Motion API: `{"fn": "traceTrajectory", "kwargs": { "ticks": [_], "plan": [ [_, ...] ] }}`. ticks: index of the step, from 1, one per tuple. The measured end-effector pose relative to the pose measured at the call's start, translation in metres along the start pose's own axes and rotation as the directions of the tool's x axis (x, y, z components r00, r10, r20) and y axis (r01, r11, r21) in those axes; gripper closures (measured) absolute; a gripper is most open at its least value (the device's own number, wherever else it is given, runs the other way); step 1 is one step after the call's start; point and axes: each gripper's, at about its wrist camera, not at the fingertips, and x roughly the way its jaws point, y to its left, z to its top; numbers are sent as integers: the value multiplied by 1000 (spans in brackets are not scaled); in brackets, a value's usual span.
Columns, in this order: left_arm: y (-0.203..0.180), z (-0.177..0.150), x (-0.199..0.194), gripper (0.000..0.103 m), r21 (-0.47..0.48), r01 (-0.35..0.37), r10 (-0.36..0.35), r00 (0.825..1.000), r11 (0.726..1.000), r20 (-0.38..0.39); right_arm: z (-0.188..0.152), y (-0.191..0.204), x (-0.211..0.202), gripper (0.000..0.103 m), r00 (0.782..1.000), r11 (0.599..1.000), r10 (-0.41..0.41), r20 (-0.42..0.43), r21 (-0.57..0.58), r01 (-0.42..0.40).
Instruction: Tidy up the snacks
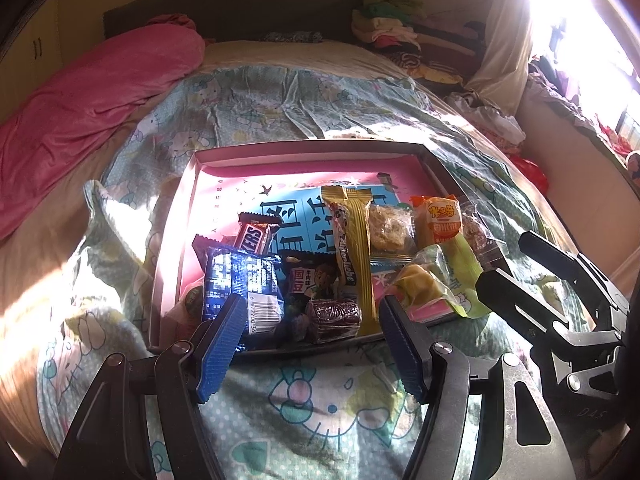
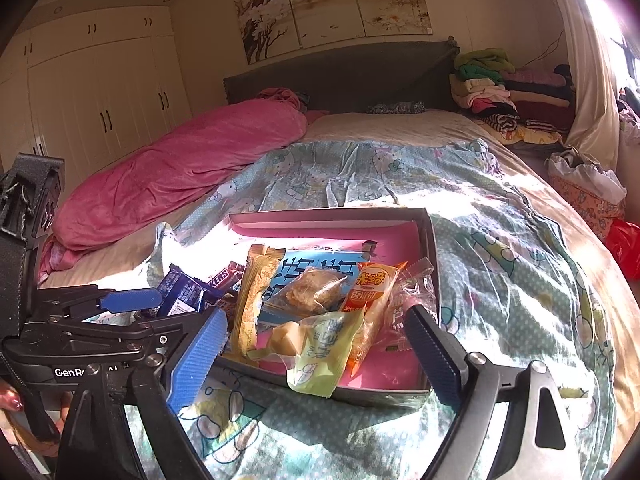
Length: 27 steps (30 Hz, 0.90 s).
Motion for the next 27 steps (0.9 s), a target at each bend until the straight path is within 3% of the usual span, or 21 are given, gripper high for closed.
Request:
{"fn": "traceTrajectory", "kwargs": {
  "ticks": [16,27],
  "plan": [
    [11,-58,-35,32,-44,-6,4,998,999,-64,-38,21,-30,7,986,991,-48,-158,114,67],
    [7,-73,-34,32,-51,-12,7,996,999,-88,-43,30,-46,7,988,991,-89,-122,89,100]
  ]
}}
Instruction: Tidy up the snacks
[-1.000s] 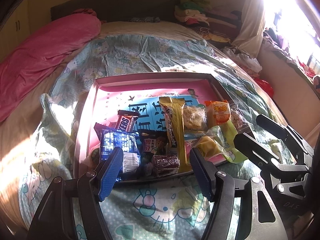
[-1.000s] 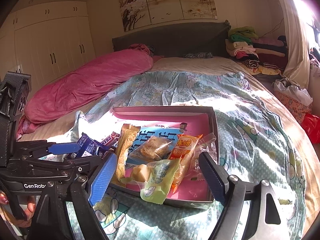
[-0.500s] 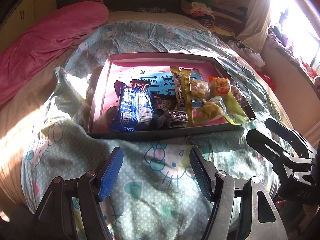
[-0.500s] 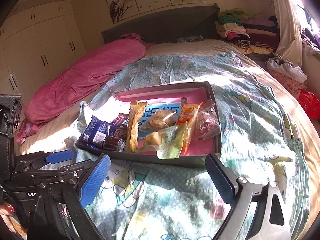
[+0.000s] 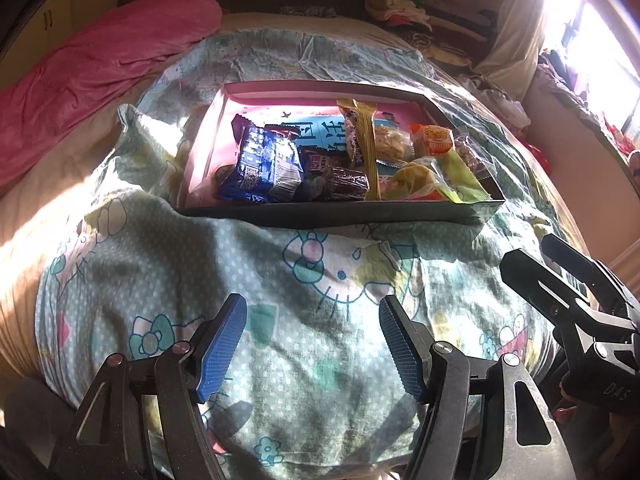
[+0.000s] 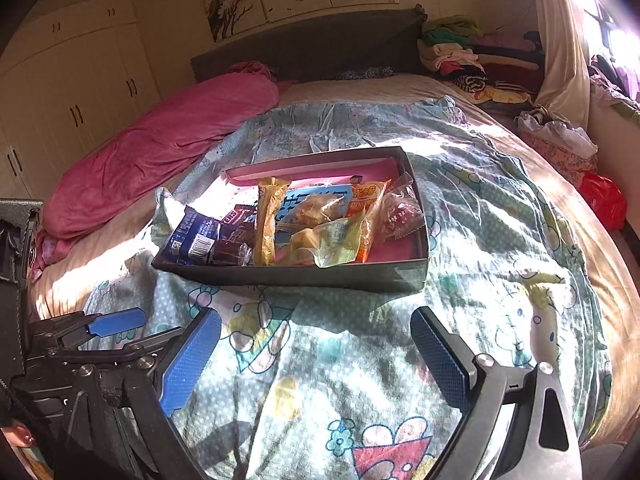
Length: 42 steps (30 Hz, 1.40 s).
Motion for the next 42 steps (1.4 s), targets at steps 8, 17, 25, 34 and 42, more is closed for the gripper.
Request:
{"fn": "traceTrajectory", "kwargs": {
  "ticks": [8,17,25,34,42],
  "plan": [
    [5,0,-5,32,-1,-14,14,1000,1000,15,-2,-3,3,7,1000,1000,-7,2,4,7],
    [9,-1,-9,32,8,-33,32,999,999,28,-6,-5,3,7,1000,1000,-13,-14,19,14],
    [14,-2,-11,32,12,-40,40,999,999,27,-7,-1,1,7,1000,1000,-29,-9,-7,29],
    [18,-5,-11,32,9,-47,47,999,999,19,-8,-2,0,7,999,999,-50,-11,-3,50],
    [23,-5,-8,32,1,-48,48,999,999,18,-6,-1,2,7,999,999,-48,-15,0,48]
  ]
}}
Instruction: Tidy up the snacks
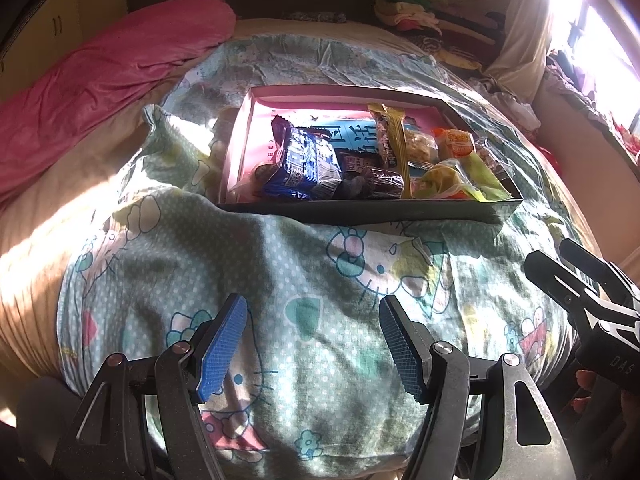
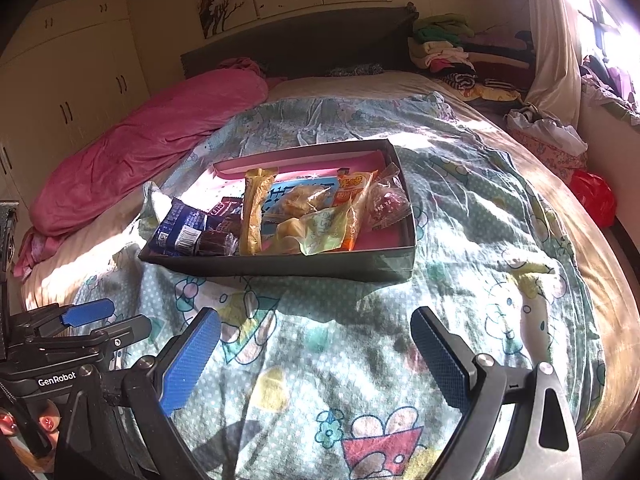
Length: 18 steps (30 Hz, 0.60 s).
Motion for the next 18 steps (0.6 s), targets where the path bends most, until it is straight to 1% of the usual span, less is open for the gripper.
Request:
{"fn": "traceTrajectory", "kwargs": {
  "ticks": [3,14,18],
  "plan": [
    [2,-1,2,32,-4,-1,1,1000,1000,-8,0,0,2,7,1000,1000,-1,-6,2,1],
    [3,-1,-1,32,-2,-27,27,1000,1000,4,0,-1,4,7,1000,1000,-8,-7,10,8],
    [4,0,-1,32,-4,-23,23,1000,1000,1,0,-2,5,7,1000,1000,-13,-9,11,13]
  ]
}}
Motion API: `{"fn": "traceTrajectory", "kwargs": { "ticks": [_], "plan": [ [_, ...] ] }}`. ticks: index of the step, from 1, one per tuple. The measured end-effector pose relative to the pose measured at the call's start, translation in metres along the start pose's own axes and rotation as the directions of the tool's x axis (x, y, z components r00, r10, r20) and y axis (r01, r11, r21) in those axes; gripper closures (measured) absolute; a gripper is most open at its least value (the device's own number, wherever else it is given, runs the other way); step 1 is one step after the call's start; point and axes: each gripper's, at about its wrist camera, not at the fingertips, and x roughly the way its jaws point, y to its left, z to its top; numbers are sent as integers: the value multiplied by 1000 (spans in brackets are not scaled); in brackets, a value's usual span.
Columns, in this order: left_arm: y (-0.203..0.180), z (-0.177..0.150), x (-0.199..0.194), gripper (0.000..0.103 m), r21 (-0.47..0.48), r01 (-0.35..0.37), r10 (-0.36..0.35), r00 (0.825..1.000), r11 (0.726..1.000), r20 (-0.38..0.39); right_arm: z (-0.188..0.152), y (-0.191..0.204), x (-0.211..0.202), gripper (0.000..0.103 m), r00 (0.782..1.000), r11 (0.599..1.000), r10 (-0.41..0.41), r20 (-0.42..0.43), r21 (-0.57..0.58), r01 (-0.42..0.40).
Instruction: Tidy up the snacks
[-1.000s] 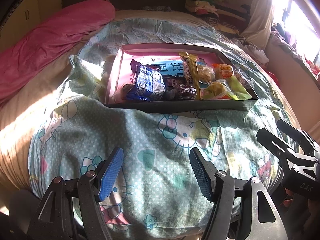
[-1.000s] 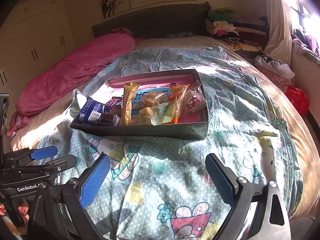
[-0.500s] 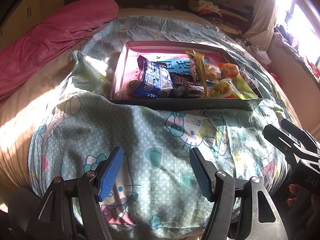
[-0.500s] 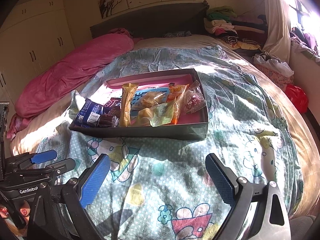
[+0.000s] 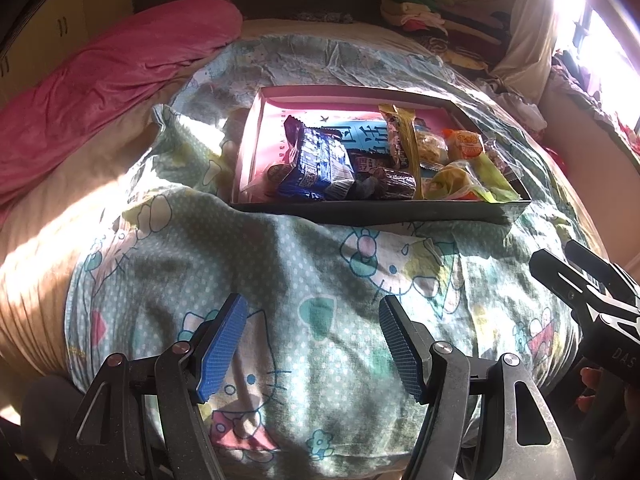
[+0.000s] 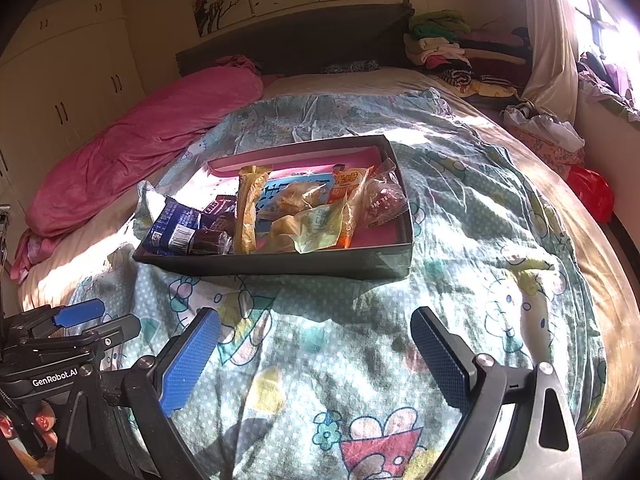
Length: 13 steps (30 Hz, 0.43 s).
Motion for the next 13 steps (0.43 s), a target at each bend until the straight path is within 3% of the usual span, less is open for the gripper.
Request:
{"fn": "traceTrajectory", "kwargs": {
  "ticks": [6,10,13],
  "plan": [
    [4,3,4,32,0,31,-31,999,1000,13,1,-6,1,7,1000,1000,-7,12,20,6],
    [29,16,9,33,-43,48,-46,998,998,48,4,-19,3,7,999,998,-32,33,53,30],
    [64,32,14,33,-120,-11,21,997,993,81,11,-41,7,7,997,992,-62,42,111,58]
  ]
}}
